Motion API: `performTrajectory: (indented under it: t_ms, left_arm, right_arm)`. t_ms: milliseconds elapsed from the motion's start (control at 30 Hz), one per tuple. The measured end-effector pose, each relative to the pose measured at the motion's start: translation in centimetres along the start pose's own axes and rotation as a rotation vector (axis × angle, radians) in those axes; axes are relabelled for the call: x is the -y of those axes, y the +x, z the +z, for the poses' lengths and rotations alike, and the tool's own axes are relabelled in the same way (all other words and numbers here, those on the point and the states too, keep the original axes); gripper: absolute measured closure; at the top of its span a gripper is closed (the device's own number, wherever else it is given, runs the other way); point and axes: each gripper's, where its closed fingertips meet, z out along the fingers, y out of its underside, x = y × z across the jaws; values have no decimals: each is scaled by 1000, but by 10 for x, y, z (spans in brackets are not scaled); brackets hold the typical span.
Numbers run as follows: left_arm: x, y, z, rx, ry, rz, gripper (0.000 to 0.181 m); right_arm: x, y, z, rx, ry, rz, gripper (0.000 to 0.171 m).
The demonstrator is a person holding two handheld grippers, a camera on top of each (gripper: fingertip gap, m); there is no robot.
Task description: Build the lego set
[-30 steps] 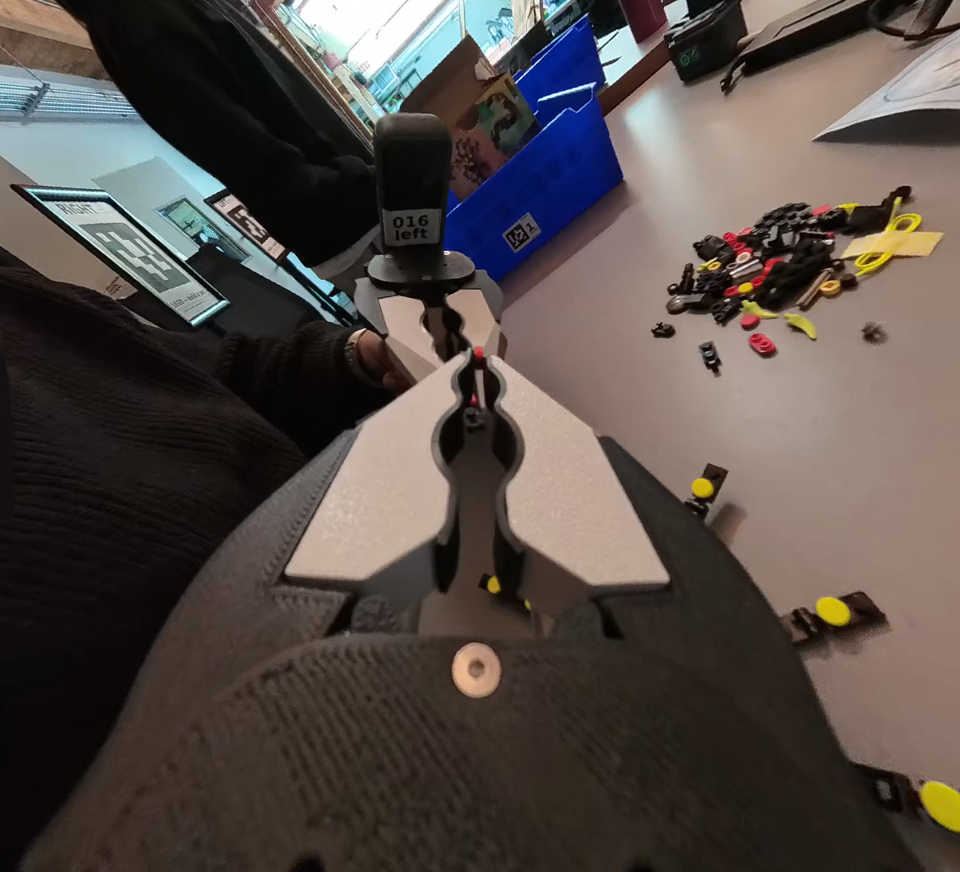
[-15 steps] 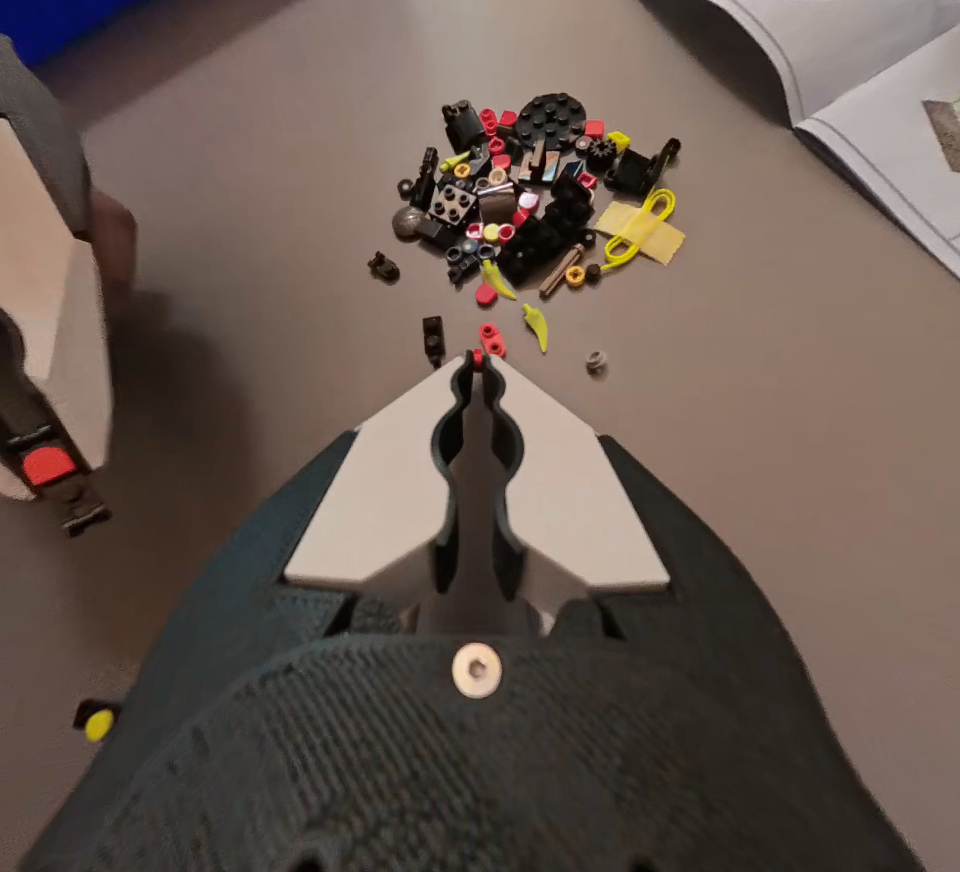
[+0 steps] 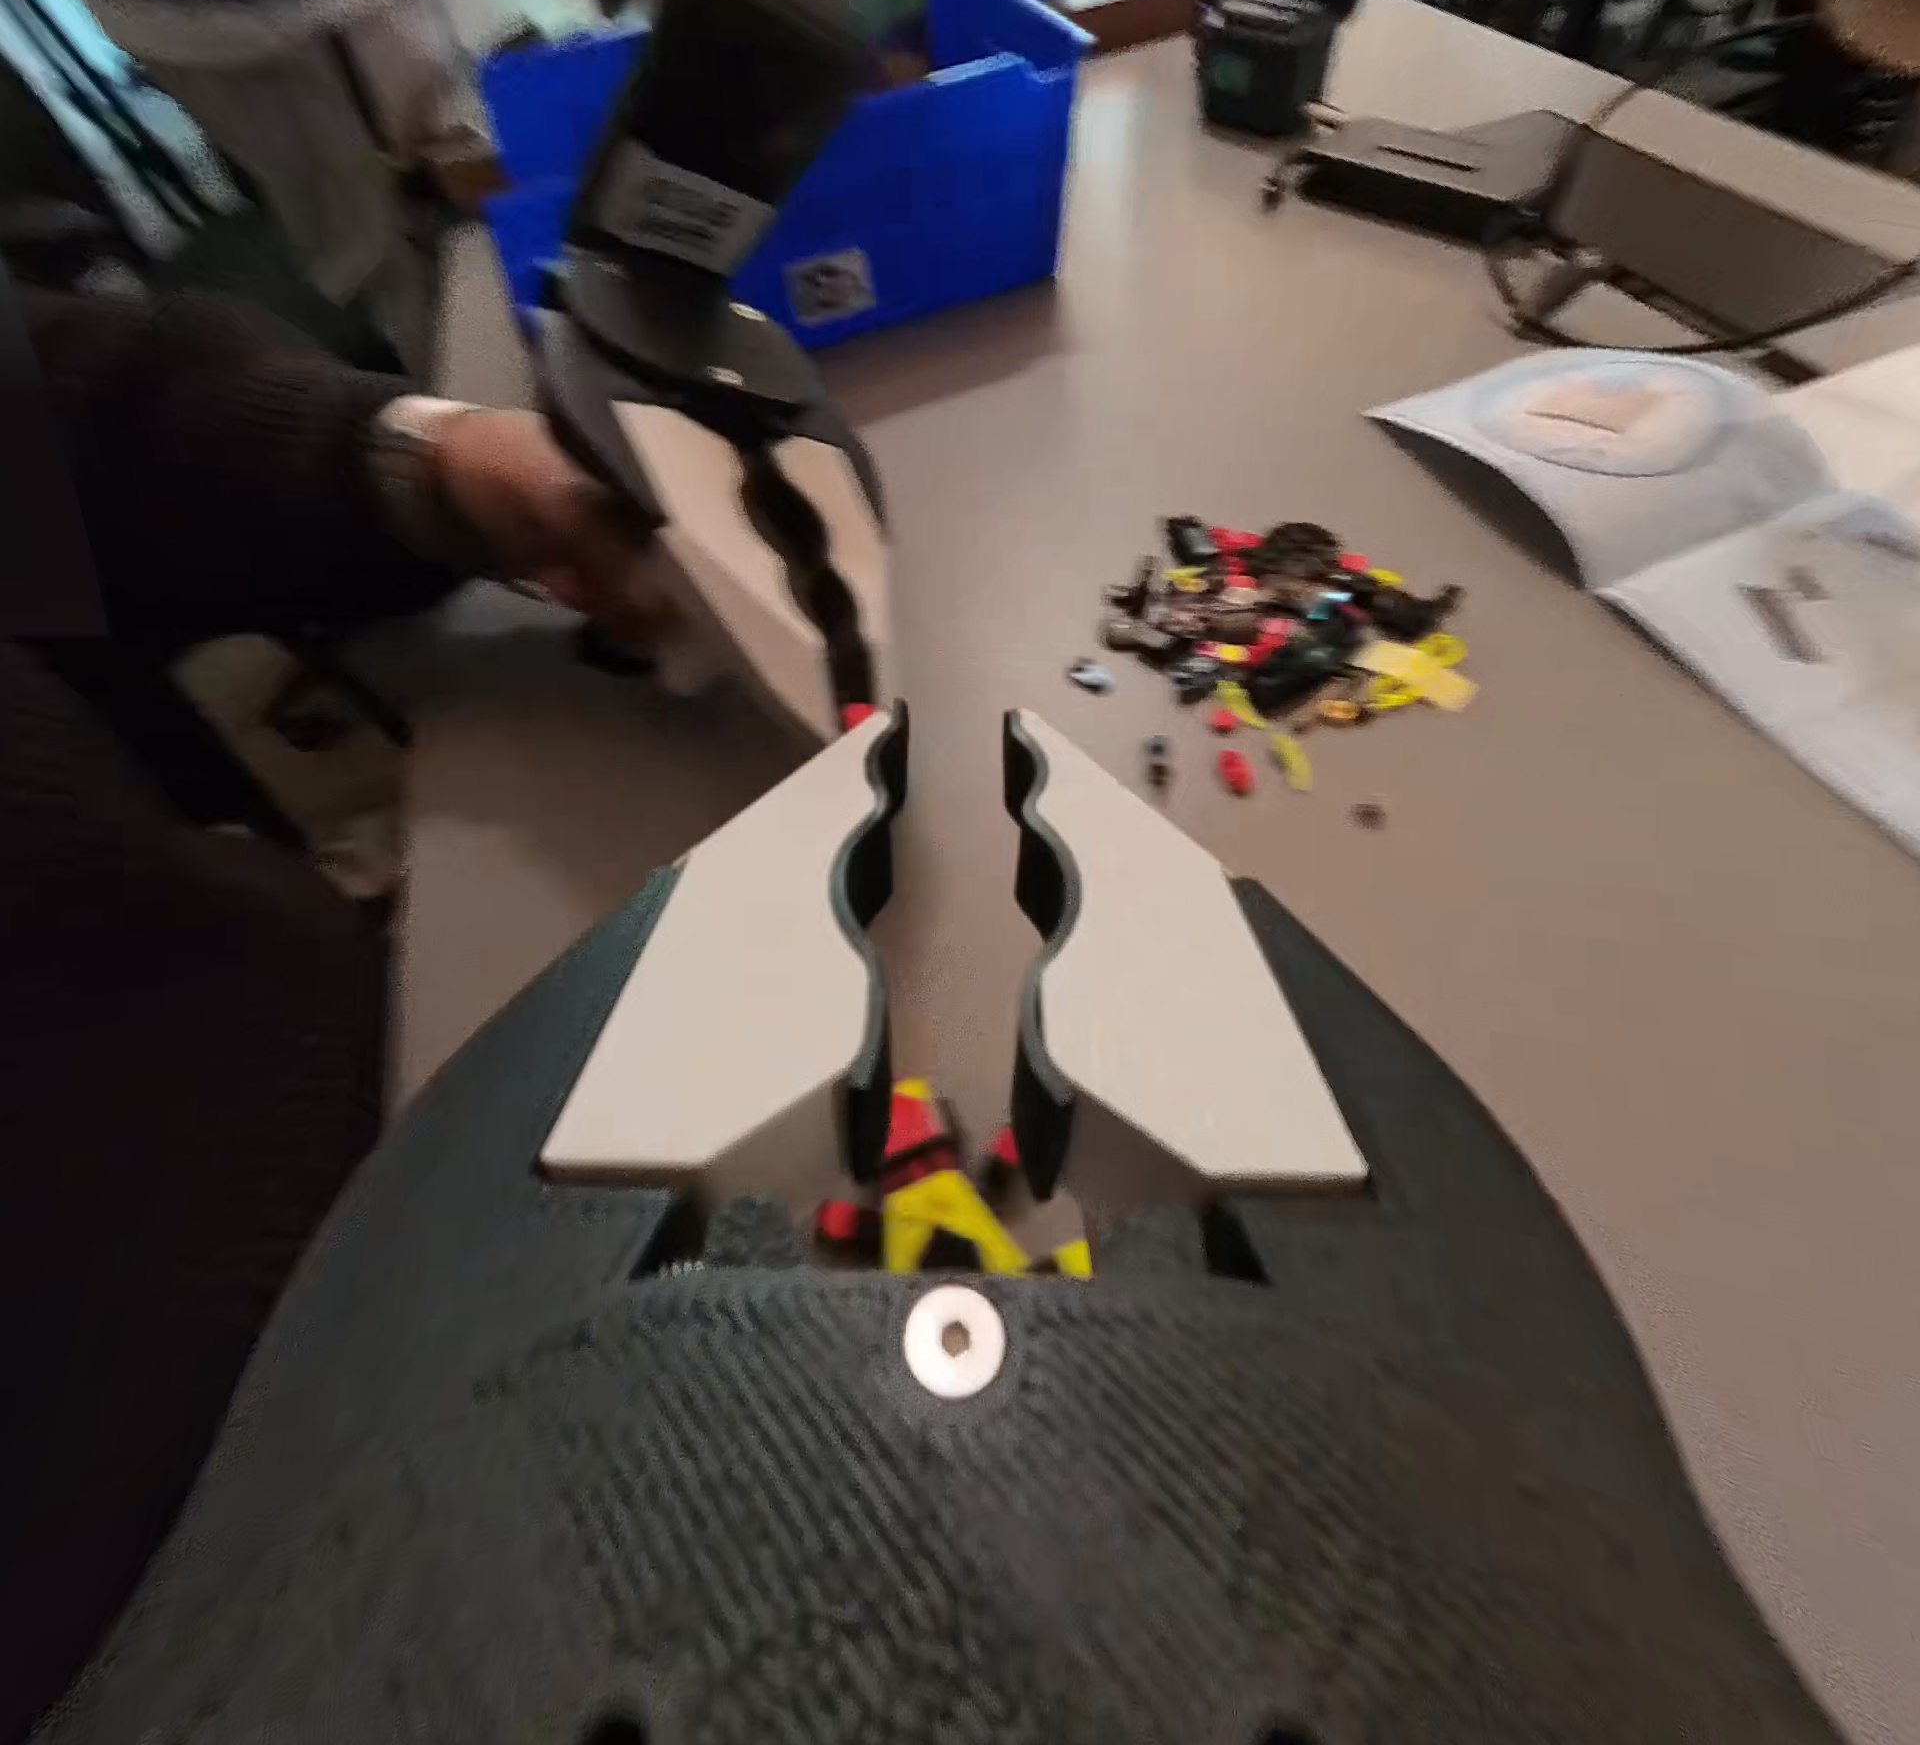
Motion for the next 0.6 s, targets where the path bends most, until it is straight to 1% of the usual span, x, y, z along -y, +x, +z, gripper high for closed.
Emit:
performTrajectory:
  t_ms: [67, 133, 200, 267, 333, 433, 500, 600]
  left_arm:
    - [-1, 8, 3, -36, -4, 20, 174]
    - [-1, 19, 6, -76, -6, 53, 174]
    - [0, 30, 8, -111, 2, 70, 175]
    - [5, 39, 9, -151, 31, 62, 176]
    - [4, 42, 9, -163, 27, 65, 176]
    - [4, 43, 10, -158, 32, 71, 176]
    - [5, 42, 10, -152, 42, 80, 177]
    - [6, 42, 11, -142, 49, 89, 176]
  right_arm:
    - [-4, -22, 0, 80, 32, 79, 154]
    - [-3, -32, 0, 133, 60, 150, 152]
    - [-2, -34, 0, 167, 77, 187, 152]
    - [-6, -33, 1, 191, 60, 202, 153]
    - [-6, -35, 0, 230, 71, 234, 152]
    - [-4, -42, -2, 292, 87, 264, 169]
    - [-2, -44, -2, 310, 97, 281, 171]
    - [0, -44, -4, 343, 113, 315, 168]
